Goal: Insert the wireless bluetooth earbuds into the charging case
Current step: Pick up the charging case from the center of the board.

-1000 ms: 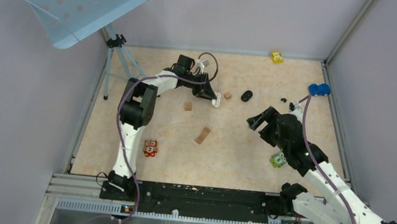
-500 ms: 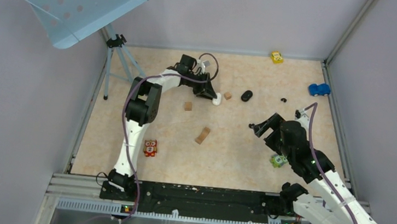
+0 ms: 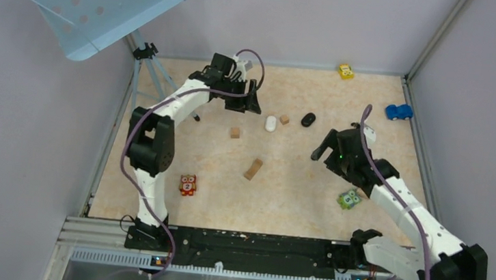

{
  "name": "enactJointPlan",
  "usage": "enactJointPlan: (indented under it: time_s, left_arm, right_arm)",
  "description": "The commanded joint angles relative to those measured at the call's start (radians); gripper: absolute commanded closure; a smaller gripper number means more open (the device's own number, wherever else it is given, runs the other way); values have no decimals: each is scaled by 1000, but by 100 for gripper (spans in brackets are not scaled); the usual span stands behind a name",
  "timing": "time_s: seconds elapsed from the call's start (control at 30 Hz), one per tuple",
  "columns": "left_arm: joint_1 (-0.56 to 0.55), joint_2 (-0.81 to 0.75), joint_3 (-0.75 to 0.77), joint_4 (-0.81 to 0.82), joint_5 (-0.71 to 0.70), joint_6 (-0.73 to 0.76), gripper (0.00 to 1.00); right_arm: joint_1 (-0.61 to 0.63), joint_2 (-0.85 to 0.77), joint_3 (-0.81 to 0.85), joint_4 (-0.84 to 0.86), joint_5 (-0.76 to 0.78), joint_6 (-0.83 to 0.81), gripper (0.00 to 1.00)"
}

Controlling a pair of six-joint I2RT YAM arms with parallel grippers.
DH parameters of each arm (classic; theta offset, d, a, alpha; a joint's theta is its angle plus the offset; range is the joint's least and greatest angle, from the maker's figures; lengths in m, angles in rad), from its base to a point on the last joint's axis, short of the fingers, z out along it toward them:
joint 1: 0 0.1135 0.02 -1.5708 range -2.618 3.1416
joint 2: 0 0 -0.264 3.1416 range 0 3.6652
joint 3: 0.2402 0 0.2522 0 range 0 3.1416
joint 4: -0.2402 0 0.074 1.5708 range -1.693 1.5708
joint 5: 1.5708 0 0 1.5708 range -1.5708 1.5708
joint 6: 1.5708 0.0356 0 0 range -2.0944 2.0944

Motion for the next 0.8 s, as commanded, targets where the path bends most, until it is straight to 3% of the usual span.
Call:
enactJointPlan:
  time_s: [0.0, 0.13, 0.33, 0.57, 0.77]
  left_arm:
    - [-85, -274, -195, 29, -57, 51, 23]
    - [-148, -357, -402, 51, 3, -10, 25]
    - [-337, -540, -653, 55, -225, -48, 26]
    - [-356, -779, -836, 171, -341, -133, 24]
    - [-361, -818, -886, 269, -361, -196, 23]
  right_arm:
    - [-154, 105, 39, 192, -170, -100, 6]
    - [-210, 261, 116, 269, -134, -161, 14]
    - [-213, 540, 363, 193, -70, -197, 17]
    - [-211, 783, 588, 122, -26, -163, 14]
    - [-183, 912, 700, 97, 3, -165, 14]
